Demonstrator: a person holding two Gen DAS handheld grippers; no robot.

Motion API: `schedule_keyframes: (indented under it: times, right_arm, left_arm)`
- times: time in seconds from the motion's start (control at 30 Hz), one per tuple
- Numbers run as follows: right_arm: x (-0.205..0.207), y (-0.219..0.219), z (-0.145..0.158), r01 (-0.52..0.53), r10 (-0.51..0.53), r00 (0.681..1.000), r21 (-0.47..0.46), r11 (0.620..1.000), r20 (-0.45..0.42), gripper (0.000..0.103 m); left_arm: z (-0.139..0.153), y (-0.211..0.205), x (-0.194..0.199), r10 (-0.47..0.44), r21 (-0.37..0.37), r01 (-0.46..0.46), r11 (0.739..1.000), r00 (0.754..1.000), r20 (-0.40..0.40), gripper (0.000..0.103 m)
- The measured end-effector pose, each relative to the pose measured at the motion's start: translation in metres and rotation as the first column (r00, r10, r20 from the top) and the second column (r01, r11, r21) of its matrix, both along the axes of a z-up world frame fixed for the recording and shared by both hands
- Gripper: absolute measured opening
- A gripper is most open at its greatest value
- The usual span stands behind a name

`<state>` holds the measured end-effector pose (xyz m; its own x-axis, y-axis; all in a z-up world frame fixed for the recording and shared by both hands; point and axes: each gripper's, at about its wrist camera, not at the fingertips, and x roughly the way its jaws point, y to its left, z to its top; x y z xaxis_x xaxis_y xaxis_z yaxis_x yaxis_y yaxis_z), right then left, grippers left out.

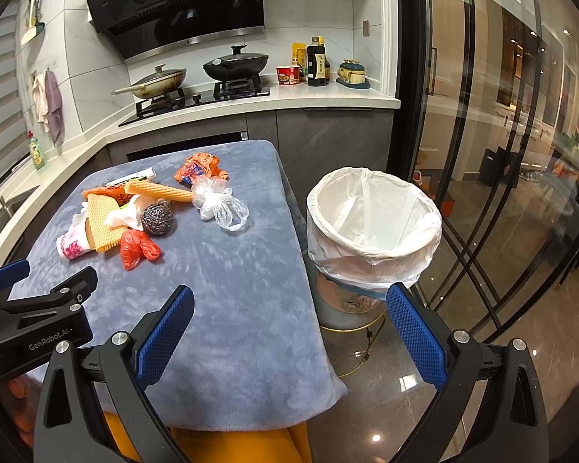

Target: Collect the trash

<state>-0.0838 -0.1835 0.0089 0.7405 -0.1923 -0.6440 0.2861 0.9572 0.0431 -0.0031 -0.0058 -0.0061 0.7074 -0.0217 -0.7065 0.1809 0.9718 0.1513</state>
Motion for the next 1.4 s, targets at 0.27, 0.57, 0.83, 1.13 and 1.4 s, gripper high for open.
schedule_keyframes:
  times: [0.27,0.57,0.83,1.13,1.4]
  right_arm:
    - [0.0005,0.0014,-0.0024,0.004,-0.004,1.0,0.002,1.0,-0.005,0.096]
    - [0.0007,0.0015,-0.0028,0.005,-0.005,1.0,0.002,1.0,-0.006,0.096]
    - [0.0006,0.002,-0.0029,0.004,-0.004,1.0,0.001,1.0,-0.005,0.096]
    - [0.0011,0.0027,-0.0029,0.004,-0.004,1.0,0.001,1.0,-0.009,0.096]
    - [0.0006,0.0035,-0.0033,0.004,-0.004,1.0,0.001,1.0,-0.009,0.096]
  left_arm:
    - [0.0014,0.0003,0.0003,0.001,-0.001,-0.001,1.0,1.0,-0.002,0.095]
    - [0.0017,-0.0023,0.0031,-0.001,0.004,0.001,1.0,1.0,-0.003,0.096]
    - [0.0016,0.0019,0.0029,0.003,-0.003,-0.003,1.0,1.0,-0.002,0.096]
    - [0.0012,0.0009,0.0002,0.0,0.0,0.0,1.0,1.0,-0.002,0.096]
    - [0.0024,0.0032,0.0002,0.002,-0.005,-0.002,1.0,1.0,-0.001,0.096]
